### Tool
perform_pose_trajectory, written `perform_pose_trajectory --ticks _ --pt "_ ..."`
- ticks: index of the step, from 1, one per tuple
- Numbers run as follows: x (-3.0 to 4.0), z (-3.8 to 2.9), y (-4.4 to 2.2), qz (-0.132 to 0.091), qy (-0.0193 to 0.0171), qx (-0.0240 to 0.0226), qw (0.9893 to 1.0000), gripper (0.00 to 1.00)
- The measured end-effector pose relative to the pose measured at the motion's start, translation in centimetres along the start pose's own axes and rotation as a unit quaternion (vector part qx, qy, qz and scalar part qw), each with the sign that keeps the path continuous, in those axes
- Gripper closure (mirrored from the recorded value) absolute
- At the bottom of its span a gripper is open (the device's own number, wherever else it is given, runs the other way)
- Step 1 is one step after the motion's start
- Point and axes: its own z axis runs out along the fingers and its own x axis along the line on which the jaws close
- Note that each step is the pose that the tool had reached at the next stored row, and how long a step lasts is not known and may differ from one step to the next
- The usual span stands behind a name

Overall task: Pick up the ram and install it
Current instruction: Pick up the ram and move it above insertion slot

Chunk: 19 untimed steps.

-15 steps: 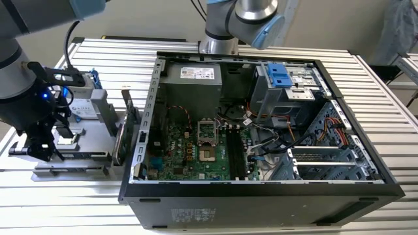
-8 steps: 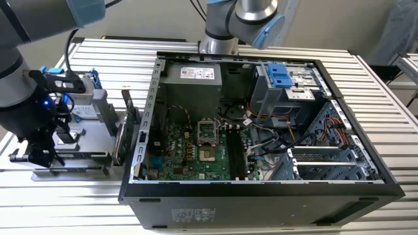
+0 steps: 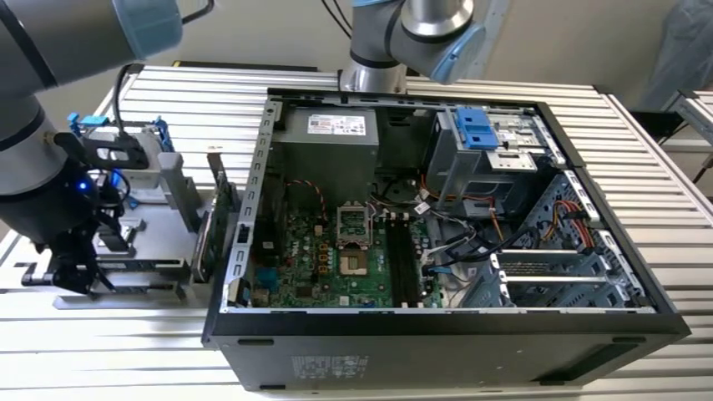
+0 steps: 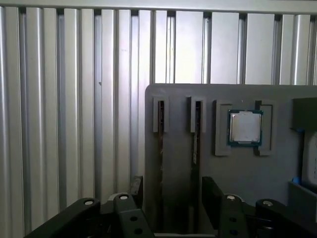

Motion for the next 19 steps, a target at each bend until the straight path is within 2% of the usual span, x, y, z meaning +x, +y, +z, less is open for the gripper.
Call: perform_pose_trajectory --ticks 9,19 --pt "0.35 1.06 -0.07 -0.003 0.0028 -0.0001 1.0000 0.00" --pt "0.69 1.97 -0.08 -0.011 0.0036 0.0012 0.9999 0.00"
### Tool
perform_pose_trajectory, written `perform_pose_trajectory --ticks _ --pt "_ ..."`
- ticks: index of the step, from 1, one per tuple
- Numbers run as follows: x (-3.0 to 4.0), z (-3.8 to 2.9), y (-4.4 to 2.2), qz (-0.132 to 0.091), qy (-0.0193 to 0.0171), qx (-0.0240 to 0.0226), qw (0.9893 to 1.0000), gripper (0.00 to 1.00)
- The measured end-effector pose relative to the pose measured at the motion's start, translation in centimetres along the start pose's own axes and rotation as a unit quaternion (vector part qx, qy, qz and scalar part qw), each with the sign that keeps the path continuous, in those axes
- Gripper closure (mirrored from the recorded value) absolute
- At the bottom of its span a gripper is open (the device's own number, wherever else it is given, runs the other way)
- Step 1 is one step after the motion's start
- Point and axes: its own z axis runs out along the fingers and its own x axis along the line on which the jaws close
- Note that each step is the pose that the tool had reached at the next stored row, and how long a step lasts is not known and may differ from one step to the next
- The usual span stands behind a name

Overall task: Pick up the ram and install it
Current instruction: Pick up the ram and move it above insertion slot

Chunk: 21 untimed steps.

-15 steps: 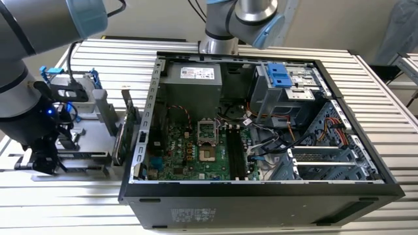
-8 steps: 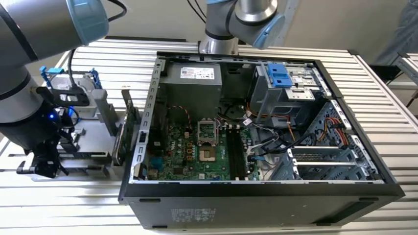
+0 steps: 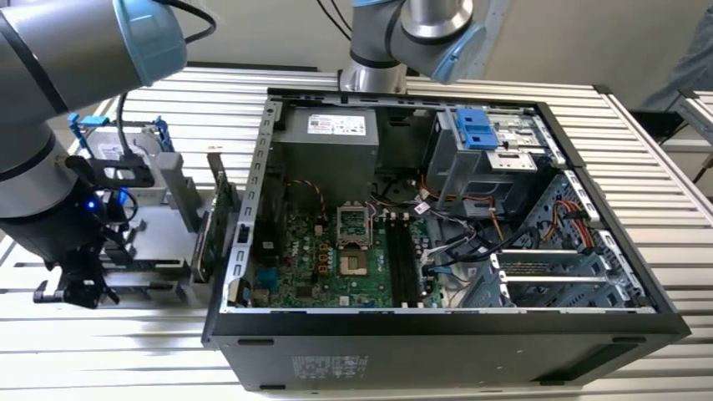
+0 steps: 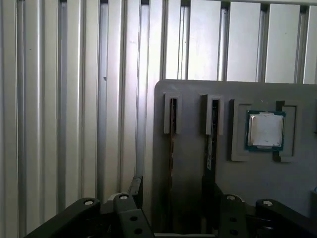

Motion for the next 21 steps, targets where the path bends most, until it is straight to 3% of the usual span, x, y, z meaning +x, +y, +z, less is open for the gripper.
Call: perform_pose_trajectory --ticks 17,21 --pt "0.02 1.62 0.02 0.000 0.0051 0.0001 1.0000 0.00" --pt "0.02 1.66 0.02 0.000 0.0053 0.0001 1.0000 0.00"
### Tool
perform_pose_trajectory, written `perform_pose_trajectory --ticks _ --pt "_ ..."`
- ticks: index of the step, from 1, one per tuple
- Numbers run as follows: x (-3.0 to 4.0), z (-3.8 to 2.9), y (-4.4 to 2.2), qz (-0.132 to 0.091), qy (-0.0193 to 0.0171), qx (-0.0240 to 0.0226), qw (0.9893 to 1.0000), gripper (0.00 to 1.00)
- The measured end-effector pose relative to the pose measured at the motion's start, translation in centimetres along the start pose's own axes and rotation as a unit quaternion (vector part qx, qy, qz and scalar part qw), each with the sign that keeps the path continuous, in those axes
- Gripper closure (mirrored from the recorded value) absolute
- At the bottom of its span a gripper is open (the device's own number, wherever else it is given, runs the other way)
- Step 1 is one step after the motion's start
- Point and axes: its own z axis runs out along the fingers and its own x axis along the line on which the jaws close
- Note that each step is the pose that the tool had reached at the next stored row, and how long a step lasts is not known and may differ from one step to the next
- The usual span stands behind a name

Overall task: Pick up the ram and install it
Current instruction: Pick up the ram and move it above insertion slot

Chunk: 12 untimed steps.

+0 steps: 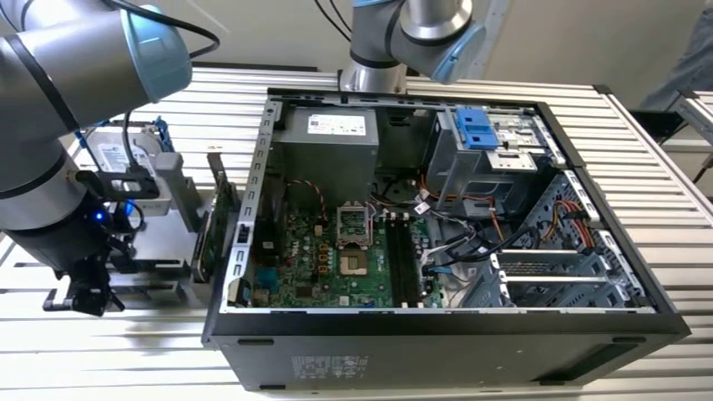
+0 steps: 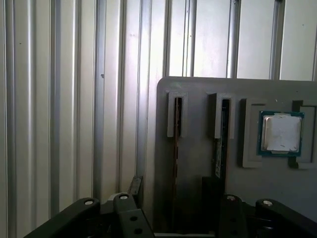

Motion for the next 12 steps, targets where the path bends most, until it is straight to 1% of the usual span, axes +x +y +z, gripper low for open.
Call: perform_pose_trajectory --ticks 12 --pt "0.00 0.16 0.00 0.000 0.0000 0.0000 1.0000 0.00"
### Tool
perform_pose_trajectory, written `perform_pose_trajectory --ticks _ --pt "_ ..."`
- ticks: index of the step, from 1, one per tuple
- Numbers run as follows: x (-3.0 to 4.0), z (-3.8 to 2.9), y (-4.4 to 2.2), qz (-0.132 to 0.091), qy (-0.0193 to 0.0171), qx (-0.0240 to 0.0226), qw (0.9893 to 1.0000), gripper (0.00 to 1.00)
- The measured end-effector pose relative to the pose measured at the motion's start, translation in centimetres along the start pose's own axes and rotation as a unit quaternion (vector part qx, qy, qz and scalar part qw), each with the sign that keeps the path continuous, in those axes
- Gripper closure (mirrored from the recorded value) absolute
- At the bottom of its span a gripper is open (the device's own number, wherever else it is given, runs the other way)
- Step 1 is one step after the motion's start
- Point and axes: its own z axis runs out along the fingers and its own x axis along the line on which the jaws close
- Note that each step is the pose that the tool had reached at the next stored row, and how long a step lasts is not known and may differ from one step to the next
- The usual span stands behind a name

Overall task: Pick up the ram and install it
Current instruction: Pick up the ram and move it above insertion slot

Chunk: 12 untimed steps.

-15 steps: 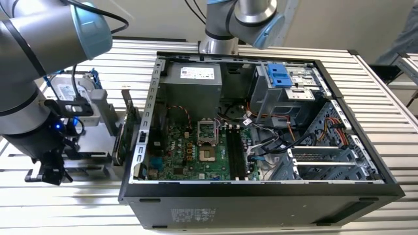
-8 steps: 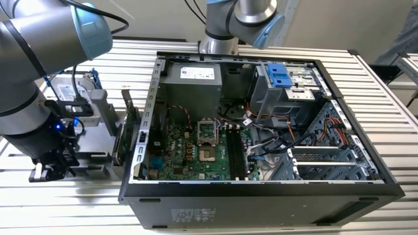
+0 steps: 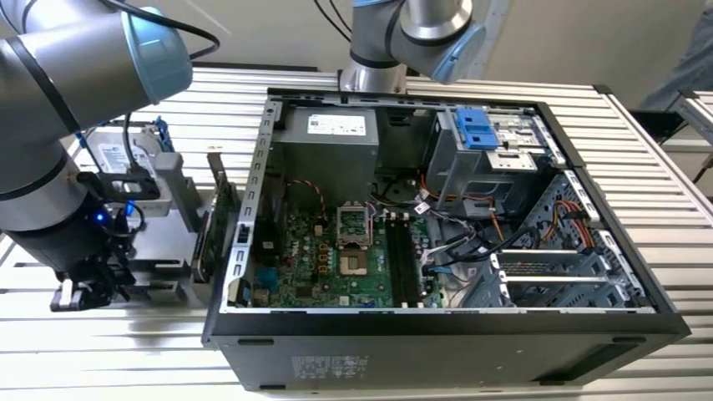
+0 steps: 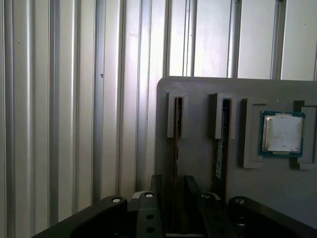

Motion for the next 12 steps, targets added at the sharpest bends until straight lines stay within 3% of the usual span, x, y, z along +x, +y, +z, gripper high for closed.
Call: perform_pose_trajectory --ticks 1,12 --pt "0.00 0.01 0.00 0.000 0.0000 0.0000 1.0000 1.00" --pt "0.00 0.05 0.00 0.000 0.0000 0.0000 1.0000 1.00"
